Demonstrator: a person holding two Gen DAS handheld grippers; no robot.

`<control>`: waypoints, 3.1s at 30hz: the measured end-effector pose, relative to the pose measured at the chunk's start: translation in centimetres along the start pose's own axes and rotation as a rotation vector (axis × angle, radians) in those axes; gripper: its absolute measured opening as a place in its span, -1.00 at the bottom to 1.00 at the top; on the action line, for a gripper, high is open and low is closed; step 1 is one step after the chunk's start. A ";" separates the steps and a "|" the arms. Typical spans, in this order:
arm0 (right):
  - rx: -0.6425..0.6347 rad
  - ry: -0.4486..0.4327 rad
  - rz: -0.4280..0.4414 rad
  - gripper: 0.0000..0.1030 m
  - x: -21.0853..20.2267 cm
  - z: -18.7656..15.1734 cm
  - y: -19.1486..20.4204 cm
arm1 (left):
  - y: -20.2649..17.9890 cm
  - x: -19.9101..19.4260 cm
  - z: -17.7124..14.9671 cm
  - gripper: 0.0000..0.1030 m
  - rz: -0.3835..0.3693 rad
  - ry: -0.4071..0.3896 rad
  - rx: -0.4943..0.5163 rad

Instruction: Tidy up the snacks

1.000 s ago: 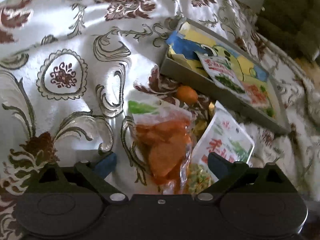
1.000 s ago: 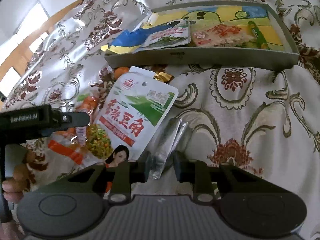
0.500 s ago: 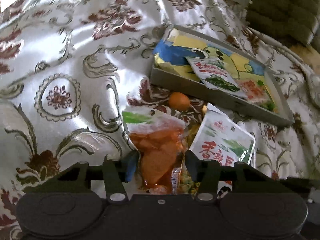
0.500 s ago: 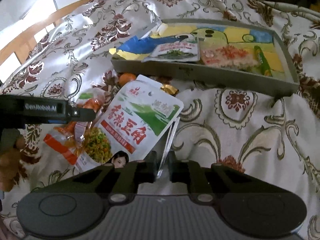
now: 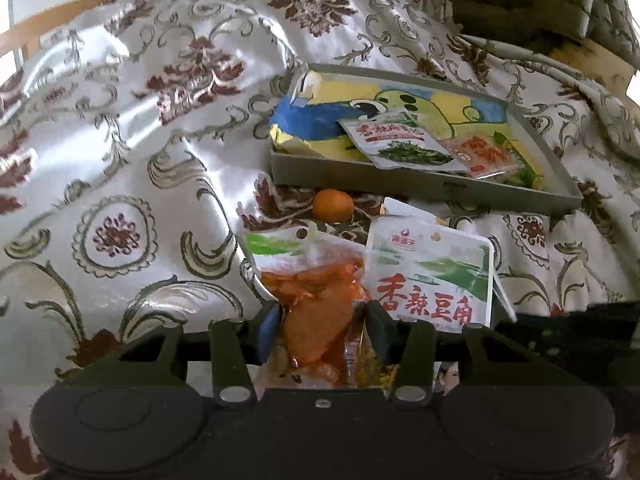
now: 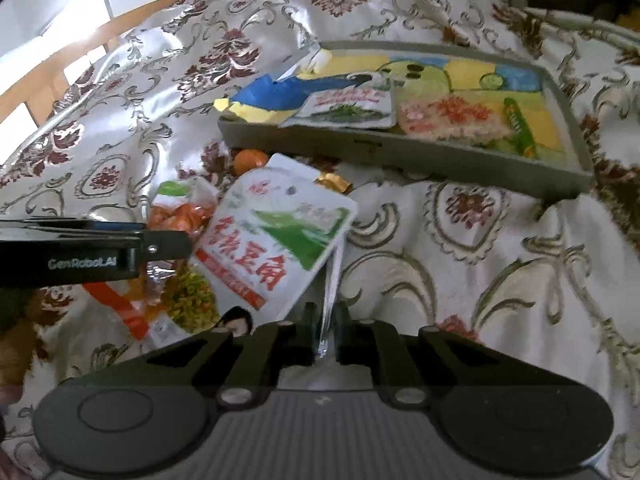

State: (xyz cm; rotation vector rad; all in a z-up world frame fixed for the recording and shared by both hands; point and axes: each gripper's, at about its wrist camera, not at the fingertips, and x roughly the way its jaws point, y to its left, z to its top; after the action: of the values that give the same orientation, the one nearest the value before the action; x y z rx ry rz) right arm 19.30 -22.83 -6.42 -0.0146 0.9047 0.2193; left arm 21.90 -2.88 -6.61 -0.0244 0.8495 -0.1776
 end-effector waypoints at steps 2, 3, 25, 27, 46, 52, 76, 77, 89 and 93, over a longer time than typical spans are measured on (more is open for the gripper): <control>0.009 -0.008 -0.011 -0.87 -0.3 0.1 -0.2 | -0.8 -0.6 -0.2 -0.09 0.017 -0.017 0.034; 0.014 -0.013 -0.015 -0.87 -0.4 0.1 -0.3 | -1.0 -0.9 -0.3 -0.09 0.020 -0.023 0.044; 0.136 -0.080 -0.051 -0.87 -1.6 0.6 -3.1 | -3.4 -2.8 -1.7 -0.10 -0.090 -0.120 0.085; 0.124 -0.105 -0.028 -0.87 -1.9 0.7 -2.8 | -3.4 -2.8 -1.7 -0.10 -0.086 -0.139 0.089; 0.185 -0.255 0.040 -0.87 -3.2 3.0 -4.6 | -1.8 -2.3 3.0 -0.09 -0.082 -0.255 -0.023; 0.292 -0.325 0.060 -0.87 -2.9 5.5 -7.3 | -3.3 -0.8 6.1 -0.09 -0.097 -0.294 -0.039; 0.611 -0.380 0.059 -0.86 2.4 7.9 -16.0 | -10.9 9.8 14.6 -0.08 -0.136 -0.265 -0.022; 0.607 -0.377 0.059 -0.86 2.5 7.9 -15.9 | -11.1 10.1 14.7 -0.08 -0.135 -0.260 -0.026; 0.548 -0.324 0.020 -0.79 3.6 8.0 -14.7 | -11.6 11.2 14.2 -0.30 -0.151 -0.202 -0.036; 0.562 -0.312 0.021 -0.71 3.8 7.8 -14.8 | -11.6 10.8 14.4 -0.19 -0.155 -0.205 -0.026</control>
State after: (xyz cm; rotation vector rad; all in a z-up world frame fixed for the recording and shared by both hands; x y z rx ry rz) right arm 30.50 -35.82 -5.78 0.5368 0.6299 -0.0203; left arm 37.95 -16.81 -4.02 -0.1313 0.6450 -0.3038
